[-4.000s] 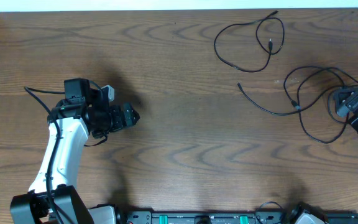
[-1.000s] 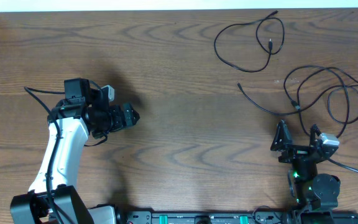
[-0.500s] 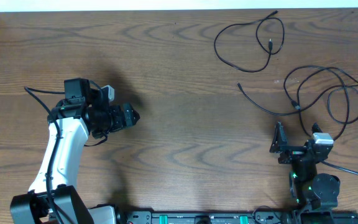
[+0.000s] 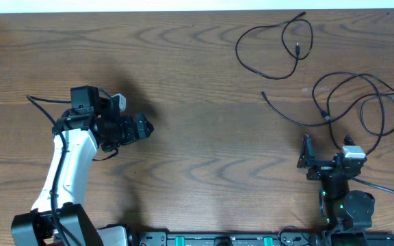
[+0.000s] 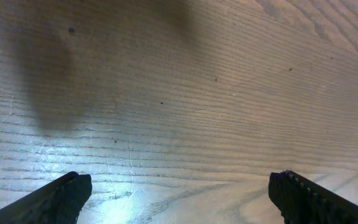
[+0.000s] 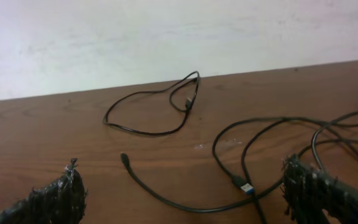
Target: Untangle cables
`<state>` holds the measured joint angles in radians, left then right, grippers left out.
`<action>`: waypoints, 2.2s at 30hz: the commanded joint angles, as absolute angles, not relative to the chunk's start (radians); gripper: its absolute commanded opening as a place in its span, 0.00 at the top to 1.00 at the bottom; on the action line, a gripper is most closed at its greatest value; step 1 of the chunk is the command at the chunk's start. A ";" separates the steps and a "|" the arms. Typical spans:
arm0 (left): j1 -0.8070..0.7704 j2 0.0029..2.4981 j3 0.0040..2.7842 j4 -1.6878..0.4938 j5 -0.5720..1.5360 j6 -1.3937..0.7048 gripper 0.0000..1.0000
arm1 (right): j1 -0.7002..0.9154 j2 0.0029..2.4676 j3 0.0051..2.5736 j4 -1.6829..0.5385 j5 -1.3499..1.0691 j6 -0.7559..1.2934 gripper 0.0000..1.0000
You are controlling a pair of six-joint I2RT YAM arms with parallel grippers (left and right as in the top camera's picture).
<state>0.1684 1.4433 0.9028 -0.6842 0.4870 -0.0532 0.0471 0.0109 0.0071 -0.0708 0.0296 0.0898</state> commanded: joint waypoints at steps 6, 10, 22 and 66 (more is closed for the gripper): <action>0.174 1.429 0.900 -0.688 0.477 -0.057 0.02 | 0.047 0.005 0.004 -0.081 0.015 0.018 0.01; 0.174 1.429 0.900 -0.688 0.477 -0.057 0.02 | 0.047 0.005 0.004 -0.077 0.016 0.037 0.01; 0.174 1.429 0.900 -0.688 0.477 -0.057 0.02 | 0.047 0.005 0.005 -0.075 0.016 0.040 0.01; 0.120 0.969 0.900 -0.755 0.418 -0.065 0.02 | 0.047 0.006 0.005 -0.075 0.016 0.040 0.01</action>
